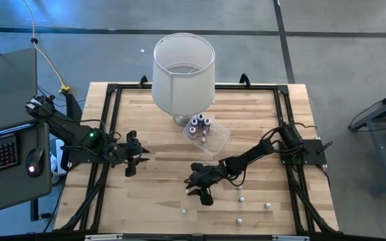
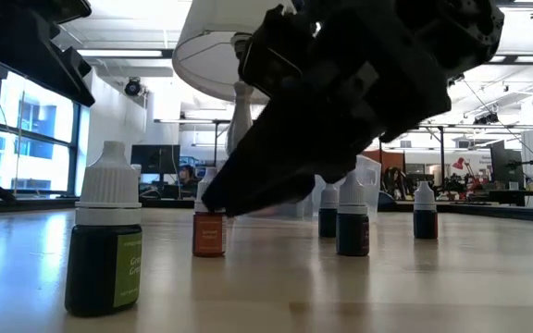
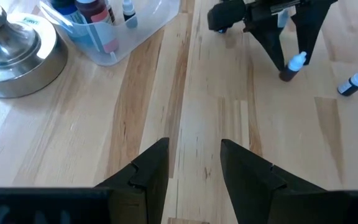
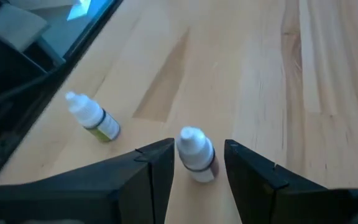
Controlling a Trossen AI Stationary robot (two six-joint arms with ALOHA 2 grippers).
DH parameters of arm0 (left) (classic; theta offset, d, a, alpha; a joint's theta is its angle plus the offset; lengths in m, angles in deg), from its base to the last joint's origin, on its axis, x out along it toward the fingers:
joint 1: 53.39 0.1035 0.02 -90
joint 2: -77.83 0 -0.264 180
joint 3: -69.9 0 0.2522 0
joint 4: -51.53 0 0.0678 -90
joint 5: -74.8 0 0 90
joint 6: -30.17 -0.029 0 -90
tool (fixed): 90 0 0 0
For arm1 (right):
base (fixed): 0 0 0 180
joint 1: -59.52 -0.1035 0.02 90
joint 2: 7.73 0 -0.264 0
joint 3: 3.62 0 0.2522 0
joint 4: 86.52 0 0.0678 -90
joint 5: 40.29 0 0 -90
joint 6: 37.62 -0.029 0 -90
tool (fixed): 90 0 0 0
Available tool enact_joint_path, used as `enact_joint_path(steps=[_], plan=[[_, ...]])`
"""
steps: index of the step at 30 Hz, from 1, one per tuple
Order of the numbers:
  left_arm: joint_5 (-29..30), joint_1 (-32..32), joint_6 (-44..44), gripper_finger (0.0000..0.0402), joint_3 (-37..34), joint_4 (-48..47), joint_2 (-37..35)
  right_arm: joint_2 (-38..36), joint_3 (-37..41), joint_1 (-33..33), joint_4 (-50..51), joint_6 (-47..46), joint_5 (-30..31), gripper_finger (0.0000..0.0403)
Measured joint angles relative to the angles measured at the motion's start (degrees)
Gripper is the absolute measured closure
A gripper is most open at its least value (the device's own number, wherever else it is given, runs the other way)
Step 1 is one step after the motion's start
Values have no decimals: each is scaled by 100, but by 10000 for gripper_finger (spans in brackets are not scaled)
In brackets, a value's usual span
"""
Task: Pick & Place food coloring
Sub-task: Put the small orange food coloring bottle into the transparent bin
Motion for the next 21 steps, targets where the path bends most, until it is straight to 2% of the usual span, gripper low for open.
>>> enact_joint_path(steps=[12, 21], plan=[[-4, 0, 0, 260, 0, -4, 0, 0, 0, 0, -47, 35, 23, 275], [-6, 0, 0, 260, 0, -6, 0, -2, 0, 8, -185, -104, 3, 352]])
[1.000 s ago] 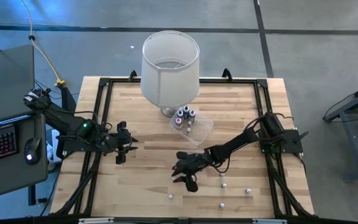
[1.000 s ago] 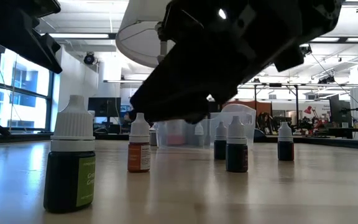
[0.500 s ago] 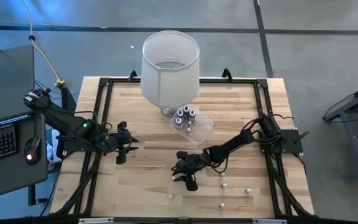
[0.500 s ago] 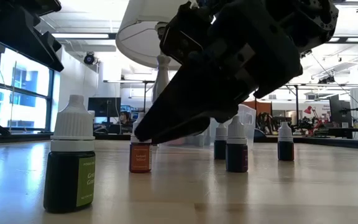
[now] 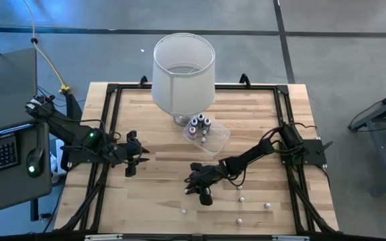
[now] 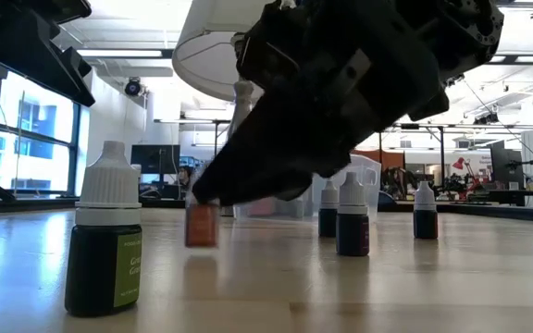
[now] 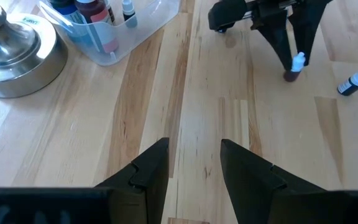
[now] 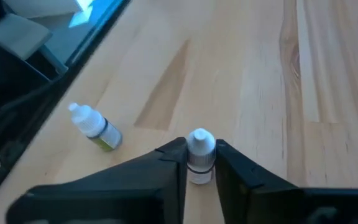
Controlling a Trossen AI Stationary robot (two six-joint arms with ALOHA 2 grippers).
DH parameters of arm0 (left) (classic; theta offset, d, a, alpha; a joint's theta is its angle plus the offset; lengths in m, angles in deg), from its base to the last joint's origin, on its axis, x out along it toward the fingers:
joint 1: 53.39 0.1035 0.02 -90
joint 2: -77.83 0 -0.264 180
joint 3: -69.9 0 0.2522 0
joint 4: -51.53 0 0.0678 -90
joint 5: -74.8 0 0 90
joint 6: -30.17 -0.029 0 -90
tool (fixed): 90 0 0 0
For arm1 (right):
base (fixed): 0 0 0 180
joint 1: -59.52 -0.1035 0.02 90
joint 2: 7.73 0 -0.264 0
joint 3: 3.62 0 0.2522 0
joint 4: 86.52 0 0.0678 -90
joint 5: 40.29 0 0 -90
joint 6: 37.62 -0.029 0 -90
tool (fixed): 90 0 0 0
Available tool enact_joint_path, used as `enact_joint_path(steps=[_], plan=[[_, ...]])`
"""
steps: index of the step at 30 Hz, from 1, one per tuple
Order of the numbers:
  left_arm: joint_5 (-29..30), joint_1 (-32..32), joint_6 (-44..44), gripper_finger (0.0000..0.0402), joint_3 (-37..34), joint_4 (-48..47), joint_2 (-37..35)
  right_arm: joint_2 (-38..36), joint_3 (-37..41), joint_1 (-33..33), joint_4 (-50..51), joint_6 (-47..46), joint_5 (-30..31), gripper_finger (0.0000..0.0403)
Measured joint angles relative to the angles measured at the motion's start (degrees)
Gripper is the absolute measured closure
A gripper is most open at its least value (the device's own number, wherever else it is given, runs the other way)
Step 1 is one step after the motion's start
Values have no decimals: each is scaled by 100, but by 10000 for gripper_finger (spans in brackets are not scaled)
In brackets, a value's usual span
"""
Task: Pick & Place food coloring
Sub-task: Put the small orange food coloring bottle into the transparent bin
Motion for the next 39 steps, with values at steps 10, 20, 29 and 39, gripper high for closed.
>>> enact_joint_path(steps=[10, 20, 29, 39], plan=[[-2, 0, 0, 260, 0, 0, 0, -1114, 0, 435, 594, 353, 535, 349], [-4, 0, 0, 260, 0, 4, -2, -2008, 2, 1203, 2976, 366, 2781, 347], [-2, -2, 0, 260, 0, 4, 0, -1963, 0, 1820, 3623, -144, 3028, 345], [-2, -1, 0, 260, 0, 10, 0, -1506, 0, 1983, 3214, -138, 2482, 344]])
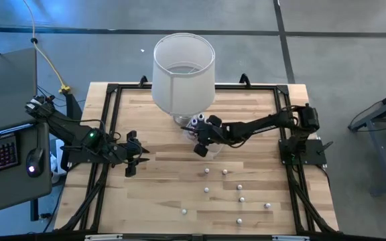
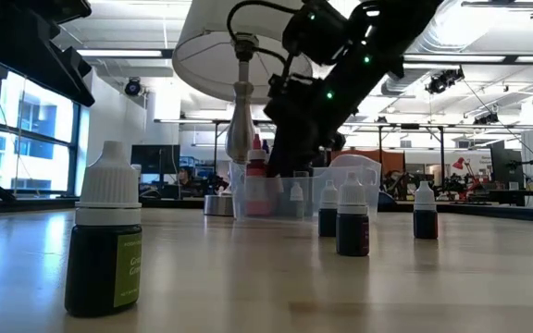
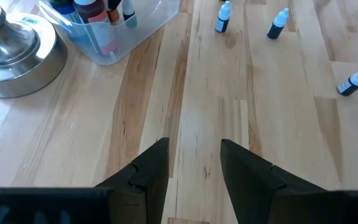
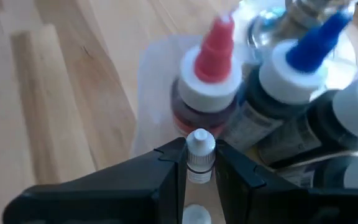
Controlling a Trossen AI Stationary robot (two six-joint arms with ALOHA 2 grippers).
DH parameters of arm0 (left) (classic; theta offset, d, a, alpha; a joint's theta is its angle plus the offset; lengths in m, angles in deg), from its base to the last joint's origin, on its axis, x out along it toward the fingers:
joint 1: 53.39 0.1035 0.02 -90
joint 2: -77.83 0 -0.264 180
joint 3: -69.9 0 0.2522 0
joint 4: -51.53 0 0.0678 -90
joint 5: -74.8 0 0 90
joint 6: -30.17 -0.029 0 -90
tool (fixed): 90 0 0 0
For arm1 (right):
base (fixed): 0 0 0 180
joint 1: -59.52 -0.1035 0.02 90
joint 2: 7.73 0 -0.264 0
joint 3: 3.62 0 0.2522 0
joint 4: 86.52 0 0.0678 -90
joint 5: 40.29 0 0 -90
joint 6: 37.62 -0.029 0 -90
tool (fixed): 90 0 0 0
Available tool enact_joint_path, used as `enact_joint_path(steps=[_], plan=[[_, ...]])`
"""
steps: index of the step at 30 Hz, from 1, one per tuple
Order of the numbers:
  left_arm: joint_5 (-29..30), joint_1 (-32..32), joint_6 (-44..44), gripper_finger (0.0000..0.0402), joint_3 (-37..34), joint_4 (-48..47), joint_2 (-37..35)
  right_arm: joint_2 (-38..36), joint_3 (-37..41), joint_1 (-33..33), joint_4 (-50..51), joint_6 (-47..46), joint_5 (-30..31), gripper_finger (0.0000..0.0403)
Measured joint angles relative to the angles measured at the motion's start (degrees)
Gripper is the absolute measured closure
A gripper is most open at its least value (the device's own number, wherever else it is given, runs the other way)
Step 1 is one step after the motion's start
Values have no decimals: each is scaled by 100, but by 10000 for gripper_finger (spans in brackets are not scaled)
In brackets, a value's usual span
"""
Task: Pick & Place food coloring
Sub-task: Put the small orange food coloring bottle into the transparent bin
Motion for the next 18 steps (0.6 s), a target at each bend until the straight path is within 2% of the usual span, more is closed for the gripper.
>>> enact_joint_path(steps=[4, 18], plan=[[-5, -1, 0, 260, 0, 3, -1, 39, 2, 0, -14, 80, 177, 343], [-9, 0, 2, 260, 0, 5, -2, 50, 2, 0, -11, 139, -11, 317]])
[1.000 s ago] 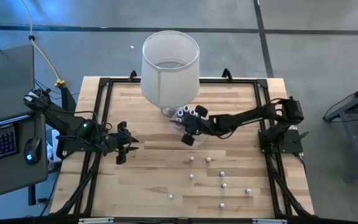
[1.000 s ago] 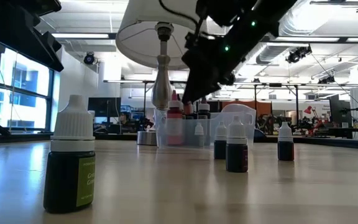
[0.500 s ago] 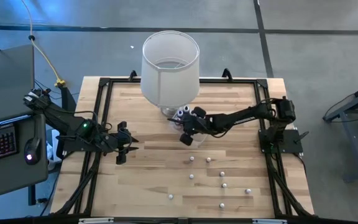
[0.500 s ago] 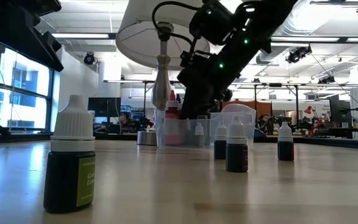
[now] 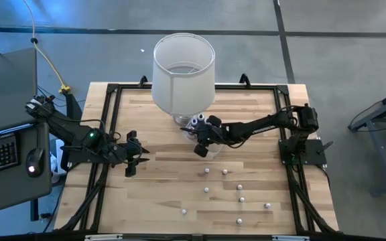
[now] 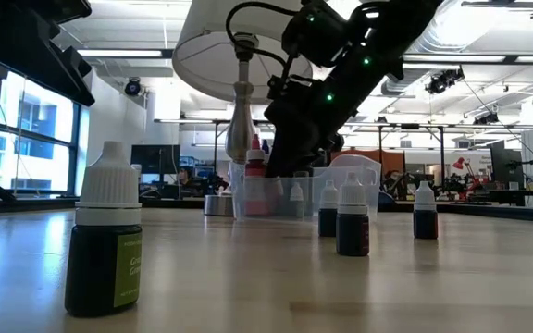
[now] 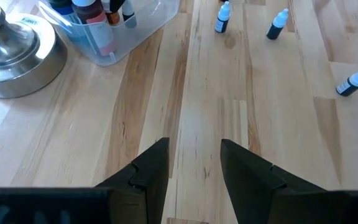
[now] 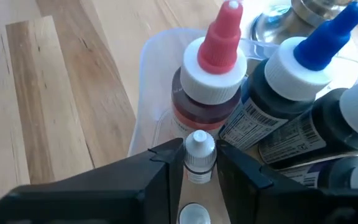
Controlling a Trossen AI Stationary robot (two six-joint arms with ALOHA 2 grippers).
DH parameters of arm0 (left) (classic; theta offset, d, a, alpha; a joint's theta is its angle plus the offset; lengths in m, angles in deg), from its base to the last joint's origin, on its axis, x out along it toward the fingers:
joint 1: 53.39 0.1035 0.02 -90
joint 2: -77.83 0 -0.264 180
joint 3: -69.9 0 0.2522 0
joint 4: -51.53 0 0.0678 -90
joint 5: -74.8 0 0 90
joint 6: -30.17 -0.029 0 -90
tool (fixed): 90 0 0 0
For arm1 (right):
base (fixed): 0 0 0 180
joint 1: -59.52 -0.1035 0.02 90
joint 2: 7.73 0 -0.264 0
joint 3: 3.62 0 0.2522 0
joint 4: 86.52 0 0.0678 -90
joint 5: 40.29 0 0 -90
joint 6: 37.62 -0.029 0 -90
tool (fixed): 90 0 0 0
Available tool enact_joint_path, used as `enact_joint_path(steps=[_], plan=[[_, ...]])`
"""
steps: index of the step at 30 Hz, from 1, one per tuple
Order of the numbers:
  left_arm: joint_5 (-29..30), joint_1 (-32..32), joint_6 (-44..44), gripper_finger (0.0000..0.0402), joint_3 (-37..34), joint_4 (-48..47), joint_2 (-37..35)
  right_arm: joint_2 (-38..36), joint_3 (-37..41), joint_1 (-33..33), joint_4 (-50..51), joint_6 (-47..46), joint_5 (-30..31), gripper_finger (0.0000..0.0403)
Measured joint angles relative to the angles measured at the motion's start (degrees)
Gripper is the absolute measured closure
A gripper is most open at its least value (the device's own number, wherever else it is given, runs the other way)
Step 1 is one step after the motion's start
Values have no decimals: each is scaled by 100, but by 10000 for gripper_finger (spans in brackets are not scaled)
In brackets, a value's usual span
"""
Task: Pick & Place food coloring
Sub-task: Put the small orange food coloring bottle into the transparent bin
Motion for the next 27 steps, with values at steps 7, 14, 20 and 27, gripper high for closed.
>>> enact_joint_path(steps=[7, 14, 20, 27], plan=[[-2, -1, 0, 260, 0, 2, 0, 0, 0, 5, 0, 1, -101, 316], [-4, -1, 0, 260, 0, 2, -1, 0, 0, 64, 2, 0, -191, 315], [-7, -1, 0, 260, 0, 2, -1, 0, 0, 85, 4, -2, -258, 315], [-7, -1, 0, 260, 0, 2, 1, 0, -1, 115, 4, 0, -246, 315]])
